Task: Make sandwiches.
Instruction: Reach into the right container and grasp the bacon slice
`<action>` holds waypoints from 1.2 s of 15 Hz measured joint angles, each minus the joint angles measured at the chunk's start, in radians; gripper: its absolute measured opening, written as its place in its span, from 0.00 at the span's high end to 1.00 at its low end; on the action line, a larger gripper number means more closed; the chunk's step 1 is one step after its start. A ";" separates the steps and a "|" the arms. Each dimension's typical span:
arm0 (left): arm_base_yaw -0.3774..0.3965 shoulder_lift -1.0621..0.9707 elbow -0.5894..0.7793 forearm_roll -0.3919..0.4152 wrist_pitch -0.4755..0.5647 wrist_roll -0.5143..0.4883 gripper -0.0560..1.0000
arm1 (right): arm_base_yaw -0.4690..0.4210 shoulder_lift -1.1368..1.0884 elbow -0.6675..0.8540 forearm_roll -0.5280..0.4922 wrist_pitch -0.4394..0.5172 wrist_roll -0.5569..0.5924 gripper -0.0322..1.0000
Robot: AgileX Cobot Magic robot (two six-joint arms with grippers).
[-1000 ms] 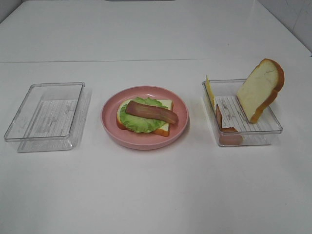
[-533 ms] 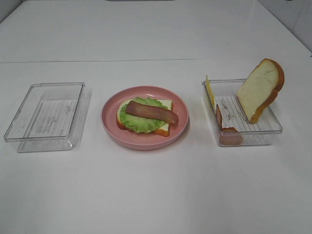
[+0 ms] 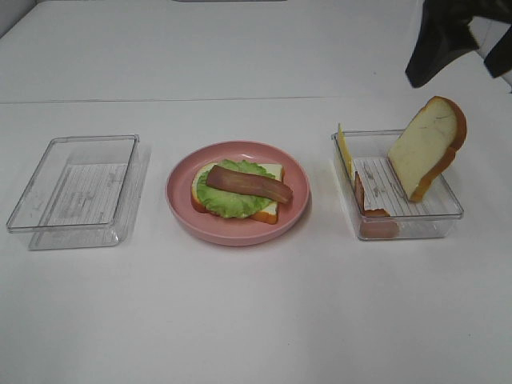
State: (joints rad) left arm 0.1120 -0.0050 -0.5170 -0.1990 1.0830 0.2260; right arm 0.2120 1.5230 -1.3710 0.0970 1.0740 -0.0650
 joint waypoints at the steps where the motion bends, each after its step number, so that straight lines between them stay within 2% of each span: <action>1: 0.000 0.000 0.000 0.000 0.000 0.000 0.01 | 0.020 0.037 0.000 -0.003 0.012 0.027 0.07; 5: 0.000 0.000 0.000 0.000 0.000 0.000 0.01 | 0.094 0.199 0.000 0.001 0.013 0.080 0.07; 8: 0.000 0.000 0.000 0.000 0.000 0.000 0.01 | 0.130 0.309 0.000 0.007 -0.071 0.168 0.07; 15: 0.000 0.000 0.000 0.000 0.000 0.000 0.01 | 0.130 0.391 0.000 -0.004 -0.124 0.234 0.07; 18: 0.000 0.000 0.000 0.000 0.000 0.000 0.01 | 0.130 0.391 0.000 -0.024 -0.153 0.298 0.08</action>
State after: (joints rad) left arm 0.1120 -0.0050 -0.5170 -0.1990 1.0830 0.2260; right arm 0.3420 1.9140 -1.3710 0.0730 0.9210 0.2330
